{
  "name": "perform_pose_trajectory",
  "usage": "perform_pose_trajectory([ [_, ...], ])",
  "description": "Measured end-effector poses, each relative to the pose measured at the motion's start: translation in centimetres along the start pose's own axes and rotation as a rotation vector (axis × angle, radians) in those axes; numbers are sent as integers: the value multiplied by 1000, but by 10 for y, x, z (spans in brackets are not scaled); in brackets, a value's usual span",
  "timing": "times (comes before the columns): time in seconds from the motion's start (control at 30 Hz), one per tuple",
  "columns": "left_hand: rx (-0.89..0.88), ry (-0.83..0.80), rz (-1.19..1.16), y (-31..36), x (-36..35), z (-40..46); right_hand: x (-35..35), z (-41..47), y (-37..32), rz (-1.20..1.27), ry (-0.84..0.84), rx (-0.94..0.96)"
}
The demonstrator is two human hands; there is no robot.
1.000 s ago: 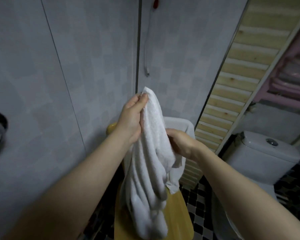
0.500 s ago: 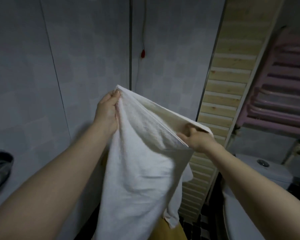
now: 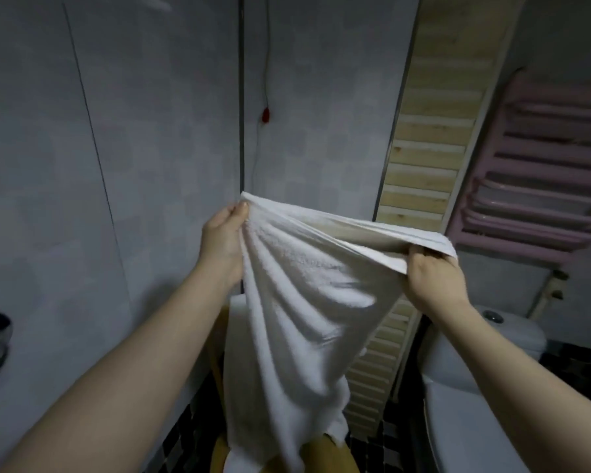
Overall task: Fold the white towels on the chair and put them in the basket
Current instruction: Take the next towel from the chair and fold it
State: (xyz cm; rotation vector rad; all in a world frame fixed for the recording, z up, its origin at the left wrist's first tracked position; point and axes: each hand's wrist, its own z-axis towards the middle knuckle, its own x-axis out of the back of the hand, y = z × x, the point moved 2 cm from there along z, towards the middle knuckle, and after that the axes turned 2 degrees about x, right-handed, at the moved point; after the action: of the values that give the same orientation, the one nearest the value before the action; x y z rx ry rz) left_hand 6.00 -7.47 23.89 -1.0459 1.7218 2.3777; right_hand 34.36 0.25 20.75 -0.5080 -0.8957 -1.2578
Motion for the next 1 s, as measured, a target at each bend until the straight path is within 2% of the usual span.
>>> perform_pose_trajectory([
  [0.1, -9, -11, 21, 0, -10, -5, 11, -4, 20, 45, 203, -131],
  [0.17, -14, 9, 21, 0, -14, -10, 20, -3, 27, 52, 243, -178],
  [0.43, 28, 52, -107, 5, -24, -48, 38, -31, 45, -118, 398, 90],
  [0.5, 52, 33, -152, 1, -34, -64, 38, -47, 56, -143, 409, 48],
  [0.57, 61, 24, -200, -4, -45, -86, 37, -68, 70, -178, 282, -34],
  [0.67, 36, 11, -220, -11, -57, -123, 40, -105, 92, -150, -78, -207],
  [0.77, -14, 1, -233, -12, -58, -156, 51, -138, 114, 223, -95, -423],
  [0.83, 19, -1, -295, -14, -54, -178, 60, -156, 113, 806, -111, -550],
  [0.9, 57, 26, -348, -13, -48, -194, 64, -170, 98, 1389, -164, -595],
  [1.0, 18, 86, -441, -1, -37, -207, 78, -179, 77, 1885, -209, -526],
])
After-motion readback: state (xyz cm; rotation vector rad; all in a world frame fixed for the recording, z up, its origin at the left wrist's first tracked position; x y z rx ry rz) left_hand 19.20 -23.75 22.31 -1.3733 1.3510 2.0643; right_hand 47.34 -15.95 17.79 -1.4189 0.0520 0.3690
